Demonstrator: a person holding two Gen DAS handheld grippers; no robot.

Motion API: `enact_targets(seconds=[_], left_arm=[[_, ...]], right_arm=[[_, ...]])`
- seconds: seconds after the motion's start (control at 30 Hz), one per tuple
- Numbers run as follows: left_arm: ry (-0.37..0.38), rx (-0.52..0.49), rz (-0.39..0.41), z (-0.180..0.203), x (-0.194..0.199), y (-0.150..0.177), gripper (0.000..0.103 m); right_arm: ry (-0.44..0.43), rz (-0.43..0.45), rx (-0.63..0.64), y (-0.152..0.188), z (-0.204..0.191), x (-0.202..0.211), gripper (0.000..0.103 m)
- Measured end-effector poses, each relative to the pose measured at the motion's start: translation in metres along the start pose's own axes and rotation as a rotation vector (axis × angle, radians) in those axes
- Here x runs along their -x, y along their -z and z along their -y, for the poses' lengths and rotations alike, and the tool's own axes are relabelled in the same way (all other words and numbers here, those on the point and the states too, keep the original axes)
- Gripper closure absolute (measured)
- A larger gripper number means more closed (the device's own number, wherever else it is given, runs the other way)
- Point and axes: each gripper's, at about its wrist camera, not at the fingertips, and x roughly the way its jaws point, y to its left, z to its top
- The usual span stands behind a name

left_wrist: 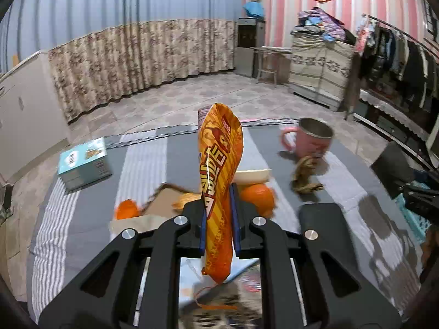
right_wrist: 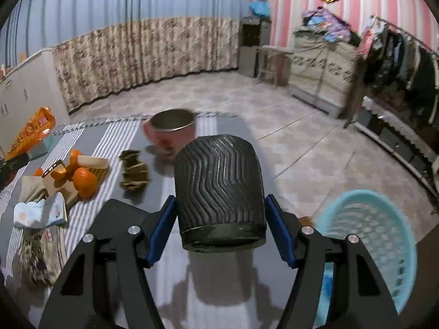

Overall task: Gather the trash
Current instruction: 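Carry the snack bag and black cup over the basket with both tools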

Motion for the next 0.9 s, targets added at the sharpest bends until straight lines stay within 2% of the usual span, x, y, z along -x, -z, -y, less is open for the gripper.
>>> enact_targets(seconds=[0.23,0.43,0.67,0.9], left_arm=[[0.096,-0.067,0.016,0.073,0.006,-0.001,0.091],[0.169,-0.13,0.004,0.139,0.005,0.003,0.091],[0.263,-0.2,-0.006,0.222,0.003,0.013,0.091],[0.342,-0.238,-0.022,0.284,-0.003,0.025,0.091]], right_arm=[[0.157,0.027,-0.069,0.018,0.09,0.053,0.038],[0.23,0.031,-0.158,0.033,0.151,0.057,0.038],[0.263,0.004,-0.21,0.05,0.192,0.046,0.038],[0.294,0.004,-0.24,0.054,0.222,0.046,0.038]])
